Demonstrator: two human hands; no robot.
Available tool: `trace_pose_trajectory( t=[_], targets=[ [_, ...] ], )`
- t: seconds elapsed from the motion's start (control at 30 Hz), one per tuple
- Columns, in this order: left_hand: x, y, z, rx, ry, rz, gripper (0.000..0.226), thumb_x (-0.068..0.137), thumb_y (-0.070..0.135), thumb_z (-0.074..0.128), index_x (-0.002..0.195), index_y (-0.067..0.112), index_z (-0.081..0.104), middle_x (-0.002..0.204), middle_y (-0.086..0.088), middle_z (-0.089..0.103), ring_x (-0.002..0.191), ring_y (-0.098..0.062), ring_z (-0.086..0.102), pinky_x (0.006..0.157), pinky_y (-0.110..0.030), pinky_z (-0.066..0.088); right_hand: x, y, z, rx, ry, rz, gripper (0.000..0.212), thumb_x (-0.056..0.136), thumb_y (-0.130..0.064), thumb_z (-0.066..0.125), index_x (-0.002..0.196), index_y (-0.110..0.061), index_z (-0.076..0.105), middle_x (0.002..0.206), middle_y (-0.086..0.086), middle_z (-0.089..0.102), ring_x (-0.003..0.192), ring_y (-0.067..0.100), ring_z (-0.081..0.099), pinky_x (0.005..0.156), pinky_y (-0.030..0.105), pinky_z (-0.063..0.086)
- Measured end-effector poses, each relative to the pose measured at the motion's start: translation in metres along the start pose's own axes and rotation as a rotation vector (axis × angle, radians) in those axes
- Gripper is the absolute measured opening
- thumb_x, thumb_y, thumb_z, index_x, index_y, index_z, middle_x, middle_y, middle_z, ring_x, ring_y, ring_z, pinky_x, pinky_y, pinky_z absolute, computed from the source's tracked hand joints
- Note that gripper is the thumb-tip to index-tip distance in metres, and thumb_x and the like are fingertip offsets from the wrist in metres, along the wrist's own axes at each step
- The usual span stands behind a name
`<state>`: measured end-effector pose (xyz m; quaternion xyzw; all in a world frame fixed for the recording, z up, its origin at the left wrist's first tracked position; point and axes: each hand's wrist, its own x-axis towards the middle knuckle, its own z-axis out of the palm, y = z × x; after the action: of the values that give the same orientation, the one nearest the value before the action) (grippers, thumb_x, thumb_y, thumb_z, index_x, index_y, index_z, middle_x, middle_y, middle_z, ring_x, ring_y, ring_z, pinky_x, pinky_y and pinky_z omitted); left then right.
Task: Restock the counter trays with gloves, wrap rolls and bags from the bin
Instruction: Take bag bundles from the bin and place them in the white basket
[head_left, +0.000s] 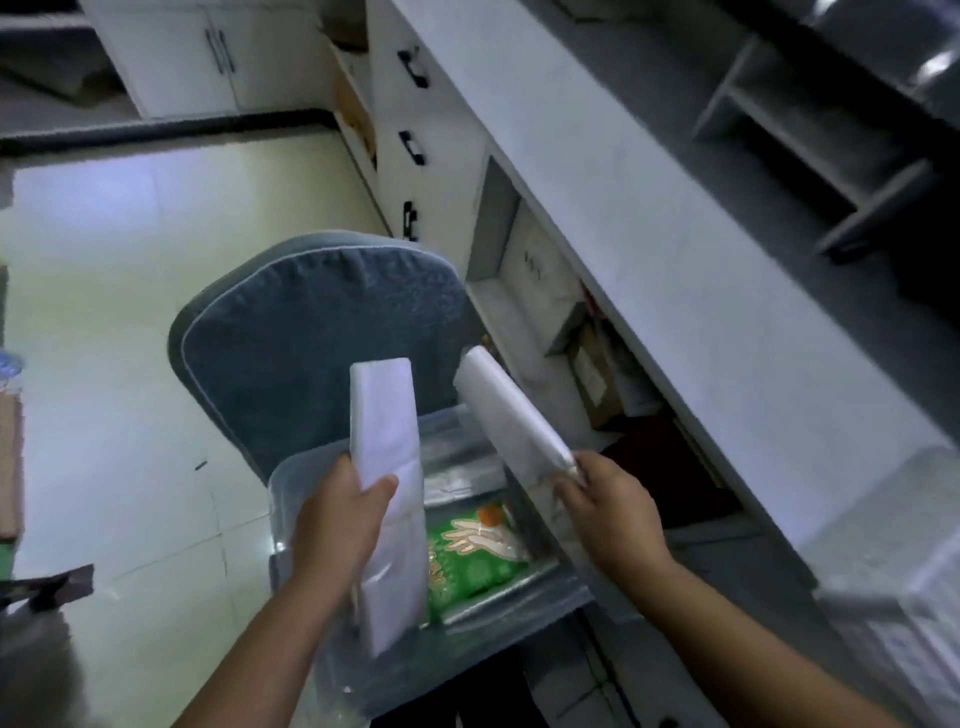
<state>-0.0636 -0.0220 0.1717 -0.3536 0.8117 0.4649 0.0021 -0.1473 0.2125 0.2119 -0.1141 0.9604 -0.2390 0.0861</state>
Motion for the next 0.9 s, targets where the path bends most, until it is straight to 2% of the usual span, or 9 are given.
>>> trace_pose_trajectory(
  t=[0.07,0.13,0.23,0.37,0.47,0.57,0.63,0.73,0.9],
  targets=[
    [-0.003,0.037,0.006,-0.026,-0.02,0.088,0.013,0.083,0.031,0.061,0.087,0.024,0.051,0.075,0.006,0.057,0.072,-0.023,0.055,0.057,-0.028,0.037,-0.017,0.008,-0.034,0.068,0.067,0.075,0.009,0.085,-0.028,0.057,0.084,-0.019,0.058,0.075,-0.001,0.061,0.067,0.019,0.058,0.06,0.037,0.048],
    [-0.012,0.074,0.016,-0.057,-0.049,0.187,0.015,0.081,0.027,0.065,0.085,0.025,0.051,0.07,0.016,0.052,0.065,-0.015,0.053,0.052,-0.021,0.032,-0.033,0.02,-0.065,0.132,0.141,0.152,0.009,0.085,-0.028,0.056,0.077,-0.023,0.057,0.068,-0.003,0.058,0.062,0.012,0.055,0.056,0.037,0.046],
    [-0.033,0.124,0.039,-0.145,-0.14,0.299,0.015,0.08,0.019,0.068,0.086,0.021,0.054,0.072,0.01,0.057,0.064,-0.004,0.053,0.053,-0.019,0.036,-0.059,0.042,-0.107,0.193,0.286,0.259,0.017,0.085,-0.025,0.057,0.07,-0.018,0.053,0.061,-0.003,0.054,0.058,0.01,0.051,0.054,0.034,0.042],
    [-0.071,0.175,0.075,-0.179,-0.265,0.417,0.018,0.081,0.02,0.068,0.071,0.023,0.053,0.069,0.009,0.06,0.061,-0.005,0.055,0.048,-0.021,0.037,-0.097,0.079,-0.158,0.307,0.424,0.405,0.015,0.084,-0.022,0.059,0.073,-0.013,0.059,0.067,0.002,0.059,0.065,0.018,0.056,0.056,0.031,0.042],
    [-0.1,0.2,0.102,-0.215,-0.363,0.469,0.011,0.081,0.023,0.067,0.075,0.024,0.058,0.072,0.005,0.065,0.067,-0.013,0.062,0.054,-0.027,0.045,-0.126,0.114,-0.192,0.504,0.543,0.509,0.019,0.084,-0.023,0.059,0.077,-0.006,0.062,0.076,0.016,0.065,0.069,0.032,0.061,0.057,0.036,0.049],
    [-0.125,0.222,0.129,-0.229,-0.394,0.509,0.01,0.08,0.023,0.068,0.074,0.022,0.06,0.07,0.007,0.066,0.066,-0.012,0.063,0.054,-0.028,0.047,-0.149,0.15,-0.222,0.665,0.646,0.595,0.016,0.086,-0.025,0.058,0.078,-0.013,0.063,0.074,0.007,0.067,0.064,0.024,0.065,0.047,0.026,0.05],
    [-0.141,0.234,0.143,-0.225,-0.401,0.531,0.011,0.08,0.023,0.068,0.074,0.024,0.059,0.07,0.009,0.066,0.066,-0.008,0.062,0.053,-0.025,0.045,-0.156,0.177,-0.239,0.714,0.686,0.631,0.012,0.088,-0.025,0.057,0.082,-0.017,0.062,0.08,0.006,0.068,0.07,0.023,0.067,0.051,0.027,0.052],
    [-0.162,0.246,0.163,-0.229,-0.433,0.524,0.008,0.081,0.028,0.067,0.079,0.03,0.06,0.071,0.01,0.068,0.065,-0.005,0.065,0.053,-0.024,0.047,-0.15,0.218,-0.253,0.761,0.738,0.668,0.006,0.084,-0.02,0.057,0.086,-0.014,0.057,0.089,0.013,0.065,0.077,0.028,0.064,0.064,0.035,0.052],
    [-0.189,0.266,0.192,-0.247,-0.393,0.544,0.011,0.08,0.027,0.067,0.079,0.037,0.061,0.074,0.016,0.069,0.064,-0.003,0.065,0.054,-0.026,0.049,-0.121,0.265,-0.244,0.892,0.729,0.751,0.015,0.083,-0.014,0.054,0.095,-0.007,0.049,0.093,0.013,0.059,0.083,0.03,0.06,0.073,0.038,0.05]
  ],
)
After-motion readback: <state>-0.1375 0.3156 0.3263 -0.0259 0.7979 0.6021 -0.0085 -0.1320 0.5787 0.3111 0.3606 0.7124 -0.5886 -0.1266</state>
